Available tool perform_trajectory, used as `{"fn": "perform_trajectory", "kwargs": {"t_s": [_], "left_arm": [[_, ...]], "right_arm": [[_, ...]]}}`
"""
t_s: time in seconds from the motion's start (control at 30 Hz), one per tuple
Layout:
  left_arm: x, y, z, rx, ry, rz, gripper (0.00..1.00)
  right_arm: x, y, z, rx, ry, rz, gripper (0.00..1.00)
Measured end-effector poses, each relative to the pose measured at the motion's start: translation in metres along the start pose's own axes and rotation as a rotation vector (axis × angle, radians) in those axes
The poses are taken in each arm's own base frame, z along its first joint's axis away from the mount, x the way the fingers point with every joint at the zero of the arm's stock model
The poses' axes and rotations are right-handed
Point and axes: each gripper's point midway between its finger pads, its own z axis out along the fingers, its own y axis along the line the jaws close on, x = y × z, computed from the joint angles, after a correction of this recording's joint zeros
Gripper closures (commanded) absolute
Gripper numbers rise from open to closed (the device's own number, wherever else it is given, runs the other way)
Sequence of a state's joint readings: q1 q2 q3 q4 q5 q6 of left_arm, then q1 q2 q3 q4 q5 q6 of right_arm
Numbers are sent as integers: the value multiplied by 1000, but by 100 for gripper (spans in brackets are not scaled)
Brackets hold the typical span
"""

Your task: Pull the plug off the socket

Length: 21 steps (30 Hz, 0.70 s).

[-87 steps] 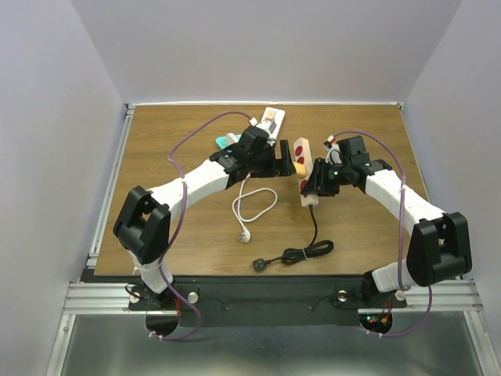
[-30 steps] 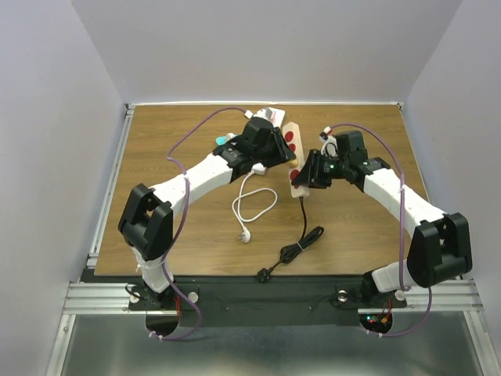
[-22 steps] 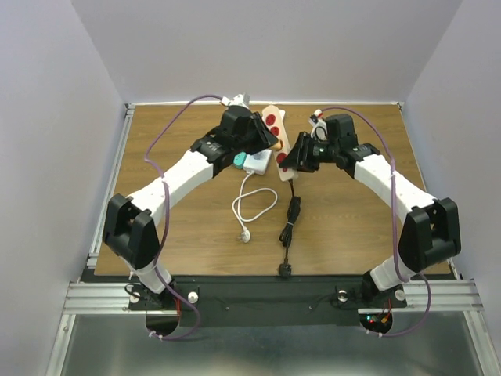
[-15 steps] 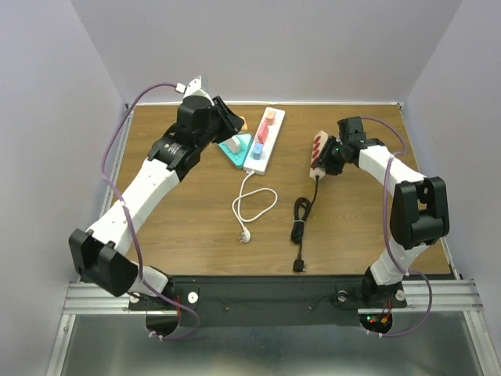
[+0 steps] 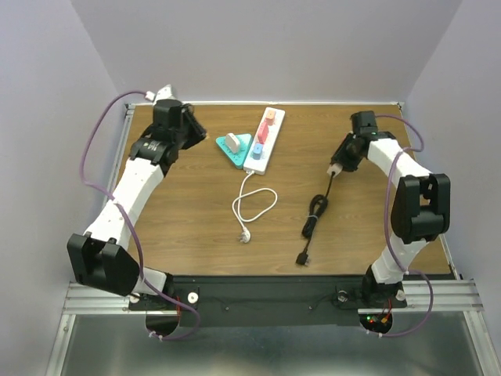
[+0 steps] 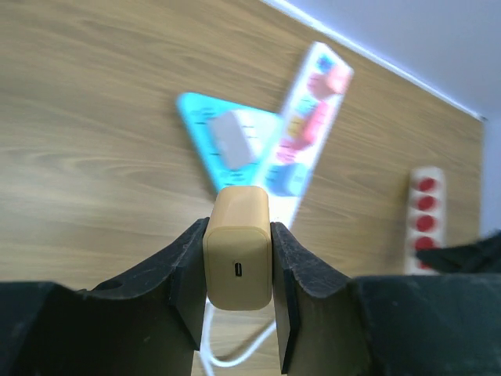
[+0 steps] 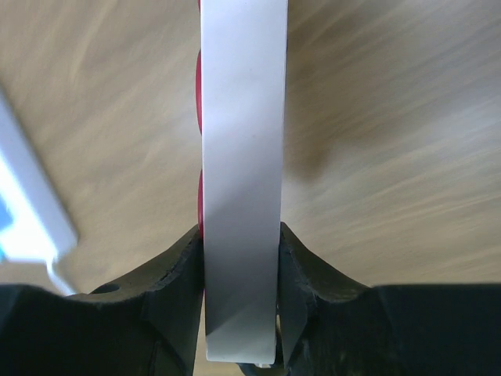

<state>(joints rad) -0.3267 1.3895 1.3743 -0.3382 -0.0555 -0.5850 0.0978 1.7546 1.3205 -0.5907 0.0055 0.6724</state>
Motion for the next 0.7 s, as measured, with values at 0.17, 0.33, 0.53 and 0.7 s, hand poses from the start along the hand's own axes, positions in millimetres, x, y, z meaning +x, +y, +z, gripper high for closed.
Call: {"fn": "perform_trajectory", "kwargs": {"t_s": [0.17, 0.33, 0.53, 0.7], "left_arm": [[-4, 83, -8, -189, -12, -22, 100], [3, 122, -23, -258, -20, -32, 100], [29, 166, -20, -353, 37, -32, 100], [50, 197, -6, -415, 92, -38, 100]], "right_arm": [[-80, -42, 7, 135, -140, 78, 100], [-153, -61, 6, 235, -278, 23, 100], [-182, -52, 37, 266, -285, -137, 100], [-160, -68, 71, 333, -202, -217, 100]]}}
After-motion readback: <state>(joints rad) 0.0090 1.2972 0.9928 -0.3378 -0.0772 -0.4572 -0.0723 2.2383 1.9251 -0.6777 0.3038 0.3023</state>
